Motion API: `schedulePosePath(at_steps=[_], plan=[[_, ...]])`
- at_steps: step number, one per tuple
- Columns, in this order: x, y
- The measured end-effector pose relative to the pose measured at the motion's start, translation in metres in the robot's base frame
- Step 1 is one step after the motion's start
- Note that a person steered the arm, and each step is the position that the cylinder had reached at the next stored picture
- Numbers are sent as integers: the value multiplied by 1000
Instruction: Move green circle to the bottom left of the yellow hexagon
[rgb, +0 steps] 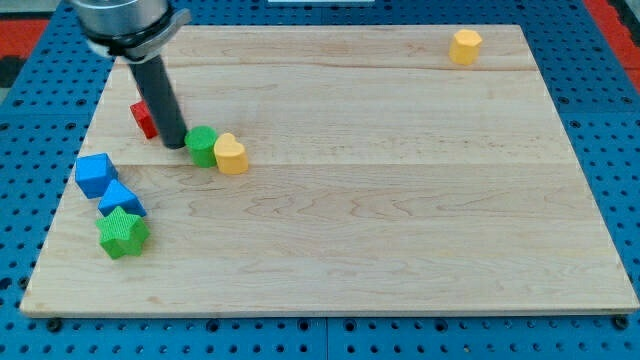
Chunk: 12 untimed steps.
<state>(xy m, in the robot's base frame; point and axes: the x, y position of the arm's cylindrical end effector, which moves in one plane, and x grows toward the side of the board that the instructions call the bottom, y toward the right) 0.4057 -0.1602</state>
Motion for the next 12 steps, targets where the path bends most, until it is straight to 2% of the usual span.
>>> schedulePosePath(at_steps=[1,3,4,5,7,8,9,11,12], plan=[[0,31],[59,65],[96,30],[106,30],[40,92],[38,123],[12,160],[-54,243],[-30,251]])
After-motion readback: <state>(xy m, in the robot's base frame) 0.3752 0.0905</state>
